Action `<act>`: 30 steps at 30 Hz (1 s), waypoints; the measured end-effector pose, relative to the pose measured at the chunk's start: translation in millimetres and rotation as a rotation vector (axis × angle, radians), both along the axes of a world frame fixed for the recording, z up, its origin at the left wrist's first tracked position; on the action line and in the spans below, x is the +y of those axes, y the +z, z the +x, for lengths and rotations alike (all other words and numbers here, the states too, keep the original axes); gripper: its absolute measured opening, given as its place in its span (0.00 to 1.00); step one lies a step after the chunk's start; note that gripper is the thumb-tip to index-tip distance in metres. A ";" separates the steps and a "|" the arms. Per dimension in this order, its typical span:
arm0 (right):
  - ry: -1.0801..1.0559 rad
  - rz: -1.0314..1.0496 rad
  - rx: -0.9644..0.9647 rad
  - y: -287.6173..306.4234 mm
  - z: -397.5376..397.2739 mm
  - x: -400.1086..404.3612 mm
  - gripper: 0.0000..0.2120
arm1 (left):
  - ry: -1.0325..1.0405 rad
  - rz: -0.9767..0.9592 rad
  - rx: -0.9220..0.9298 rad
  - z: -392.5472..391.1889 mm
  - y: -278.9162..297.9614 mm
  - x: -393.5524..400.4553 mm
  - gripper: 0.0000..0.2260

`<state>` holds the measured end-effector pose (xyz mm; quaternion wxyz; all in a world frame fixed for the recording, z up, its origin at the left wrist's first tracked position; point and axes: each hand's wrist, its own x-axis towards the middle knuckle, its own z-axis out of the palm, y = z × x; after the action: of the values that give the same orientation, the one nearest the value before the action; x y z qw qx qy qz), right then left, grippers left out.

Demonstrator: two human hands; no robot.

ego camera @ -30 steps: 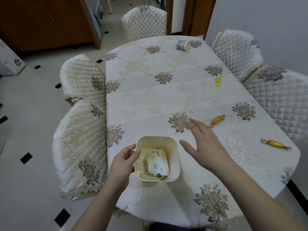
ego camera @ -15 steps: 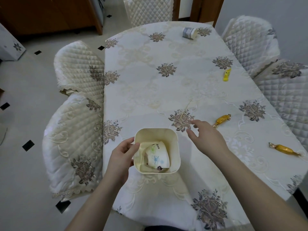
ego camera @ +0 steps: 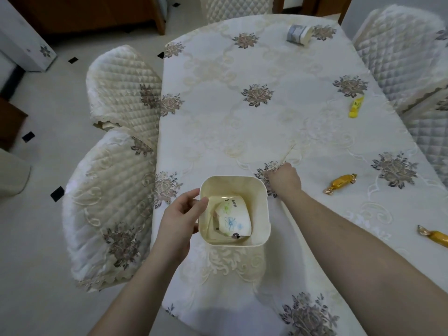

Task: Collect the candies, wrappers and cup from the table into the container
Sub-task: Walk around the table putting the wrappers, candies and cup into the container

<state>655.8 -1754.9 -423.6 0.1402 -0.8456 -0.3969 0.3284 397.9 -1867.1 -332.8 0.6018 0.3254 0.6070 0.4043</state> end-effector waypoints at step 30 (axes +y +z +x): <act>0.180 0.513 0.570 113.0 0.4 -130.8 0.07 | -0.004 0.003 0.048 -21.1 1.8 -33.4 0.12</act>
<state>656.2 -1885.7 -310.6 0.4224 -0.6197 -0.4837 0.4512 376.8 -1900.6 -331.0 0.5874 0.3370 0.6200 0.3963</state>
